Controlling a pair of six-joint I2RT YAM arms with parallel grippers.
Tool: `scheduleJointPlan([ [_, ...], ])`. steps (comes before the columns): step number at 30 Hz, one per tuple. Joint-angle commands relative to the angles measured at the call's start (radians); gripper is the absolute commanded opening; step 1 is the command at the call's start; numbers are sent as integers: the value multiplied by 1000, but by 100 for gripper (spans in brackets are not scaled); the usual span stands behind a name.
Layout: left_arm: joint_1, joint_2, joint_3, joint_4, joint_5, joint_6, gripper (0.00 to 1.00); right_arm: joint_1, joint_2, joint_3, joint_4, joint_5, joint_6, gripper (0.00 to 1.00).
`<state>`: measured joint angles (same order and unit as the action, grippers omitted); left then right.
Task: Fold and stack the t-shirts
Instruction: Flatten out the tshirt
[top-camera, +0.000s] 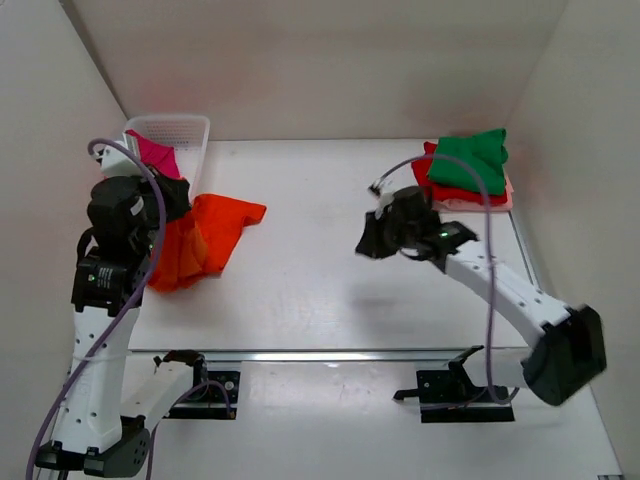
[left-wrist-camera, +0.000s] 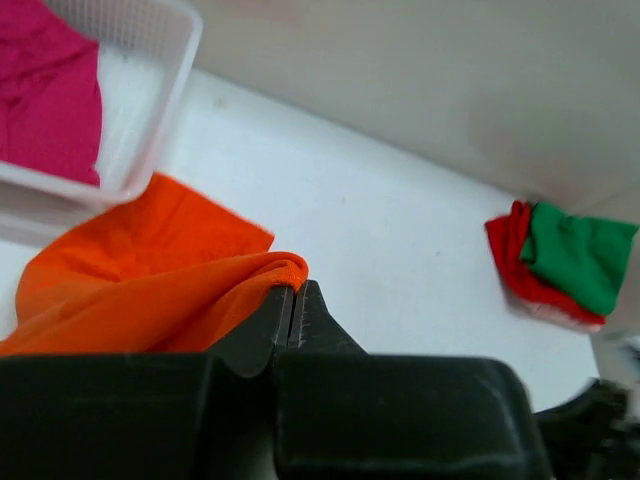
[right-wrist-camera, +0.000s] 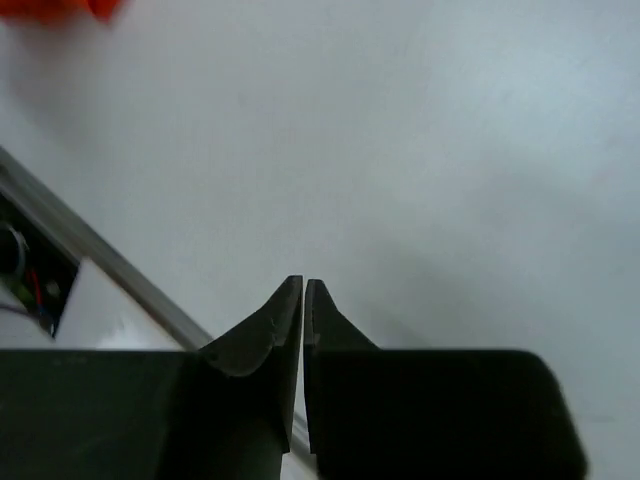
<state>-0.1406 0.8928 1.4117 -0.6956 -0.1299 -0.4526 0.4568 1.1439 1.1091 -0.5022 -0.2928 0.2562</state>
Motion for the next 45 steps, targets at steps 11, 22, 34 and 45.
scheduleJointPlan([
  [11,6,-81,-122,-45,-140,54,0,378,782,254,597,-132,296,44],
  [22,-16,-169,-114,-21,-490,109,0,387,1362,1062,433,-353,297,32],
  [34,-22,-218,-189,16,-508,111,0,382,1668,1351,544,-422,443,42],
  [45,-24,-236,-223,25,-494,111,0,396,1737,1387,516,-470,442,41],
])
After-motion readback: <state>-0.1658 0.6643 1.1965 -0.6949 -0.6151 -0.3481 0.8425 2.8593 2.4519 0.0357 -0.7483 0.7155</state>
